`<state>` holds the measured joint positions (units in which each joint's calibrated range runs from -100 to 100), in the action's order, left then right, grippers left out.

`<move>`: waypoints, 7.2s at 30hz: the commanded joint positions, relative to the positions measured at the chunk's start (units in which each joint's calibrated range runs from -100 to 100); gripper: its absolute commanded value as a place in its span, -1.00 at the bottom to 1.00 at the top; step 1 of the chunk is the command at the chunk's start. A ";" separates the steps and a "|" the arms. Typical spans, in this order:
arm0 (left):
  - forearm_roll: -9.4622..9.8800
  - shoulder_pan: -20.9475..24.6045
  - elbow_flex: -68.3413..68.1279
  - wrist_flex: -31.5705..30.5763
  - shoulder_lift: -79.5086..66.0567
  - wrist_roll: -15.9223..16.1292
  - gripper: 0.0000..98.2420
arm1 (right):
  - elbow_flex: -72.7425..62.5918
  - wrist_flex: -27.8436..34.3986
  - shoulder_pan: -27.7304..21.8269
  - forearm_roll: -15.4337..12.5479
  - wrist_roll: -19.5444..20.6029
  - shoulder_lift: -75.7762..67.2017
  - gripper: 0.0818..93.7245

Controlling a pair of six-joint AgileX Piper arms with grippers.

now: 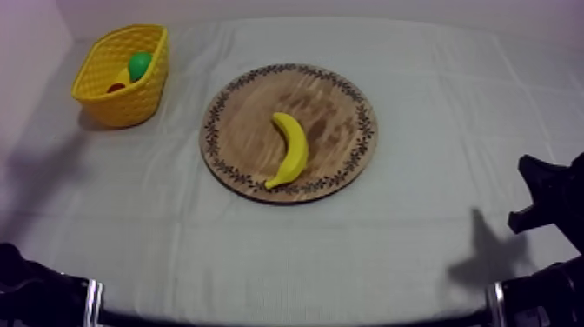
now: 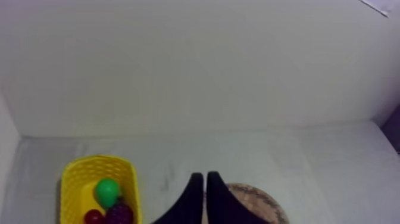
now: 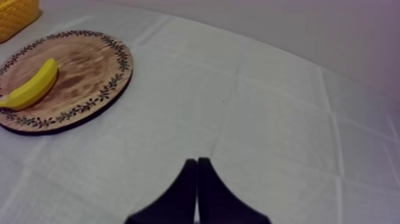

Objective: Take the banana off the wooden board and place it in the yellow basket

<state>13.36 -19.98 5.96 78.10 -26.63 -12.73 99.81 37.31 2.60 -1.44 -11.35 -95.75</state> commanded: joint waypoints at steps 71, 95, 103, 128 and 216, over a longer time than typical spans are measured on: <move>-3.93 -15.70 6.64 12.77 46.37 -17.25 0.62 | -0.03 0.02 0.00 0.00 0.00 0.00 -0.99; -9.79 -14.43 10.44 13.22 66.96 -17.26 0.58 | -0.03 0.02 0.00 0.00 0.00 0.00 -0.99; -10.44 -13.55 17.17 13.24 73.71 -17.37 0.54 | -0.03 0.02 0.00 0.00 0.00 0.00 -0.99; -10.92 -13.16 23.18 13.80 81.37 -15.39 -0.09 | -0.03 0.02 0.00 0.00 0.00 0.00 -0.99; -1.90 16.99 21.27 6.73 69.24 -6.44 -0.47 | -0.03 0.02 0.00 -0.05 0.00 0.00 -0.99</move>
<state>11.46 -2.96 27.20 85.04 42.58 -19.13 99.81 37.35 2.60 -1.47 -11.36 -95.75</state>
